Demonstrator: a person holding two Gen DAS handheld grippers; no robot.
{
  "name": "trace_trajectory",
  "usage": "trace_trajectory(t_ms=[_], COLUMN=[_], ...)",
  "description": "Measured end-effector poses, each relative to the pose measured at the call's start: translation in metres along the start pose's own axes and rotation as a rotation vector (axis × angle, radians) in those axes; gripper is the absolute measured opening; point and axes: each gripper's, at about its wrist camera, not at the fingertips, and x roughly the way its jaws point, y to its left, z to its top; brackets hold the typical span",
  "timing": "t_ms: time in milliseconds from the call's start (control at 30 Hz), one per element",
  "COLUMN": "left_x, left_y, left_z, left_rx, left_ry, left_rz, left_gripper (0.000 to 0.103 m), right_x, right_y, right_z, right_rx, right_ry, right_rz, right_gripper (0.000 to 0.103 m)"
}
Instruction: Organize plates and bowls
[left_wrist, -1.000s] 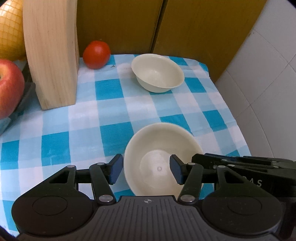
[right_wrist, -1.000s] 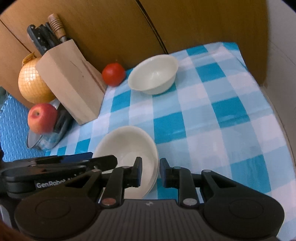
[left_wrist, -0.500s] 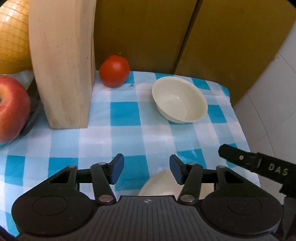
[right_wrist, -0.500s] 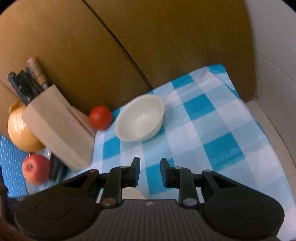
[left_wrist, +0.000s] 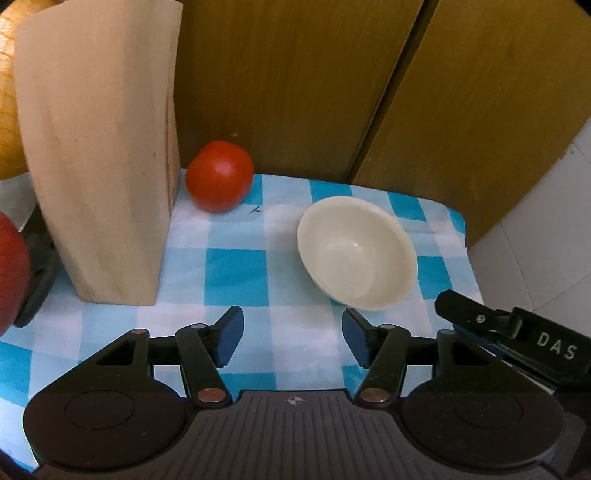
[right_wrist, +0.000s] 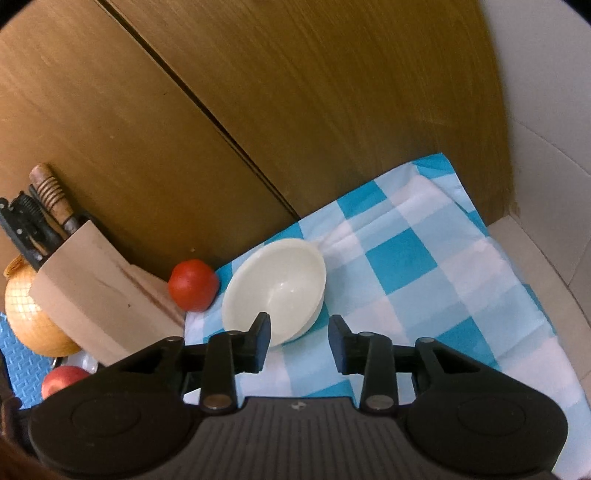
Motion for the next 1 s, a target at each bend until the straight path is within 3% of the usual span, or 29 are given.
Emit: trace_trajectory(t_ms=[467,900,1000], left_x=[0.020,0.058,0.061], left_y=[-0.010,-0.011,-0.010], left_z=[0.020,0.028,0.029], left_rx=[-0.014,-0.005,0.006], left_ry=[-0.012,0.038,0.037], left_rz=[-0.026,-0.037,-0.022], left_gripper=[0.064,0.041,0.040], right_x=[0.028,0.053,0.061], right_y=[-0.006,-0.001,-0.001], right_z=[0.012,0.009,0.007], right_rx=[0.028,-0.032,-0.048], right_ry=[0.010,0.018,0.039], right_rz=[-0.007,-0.041,-0.048], right_gripper=[0.034,0.034,0.030])
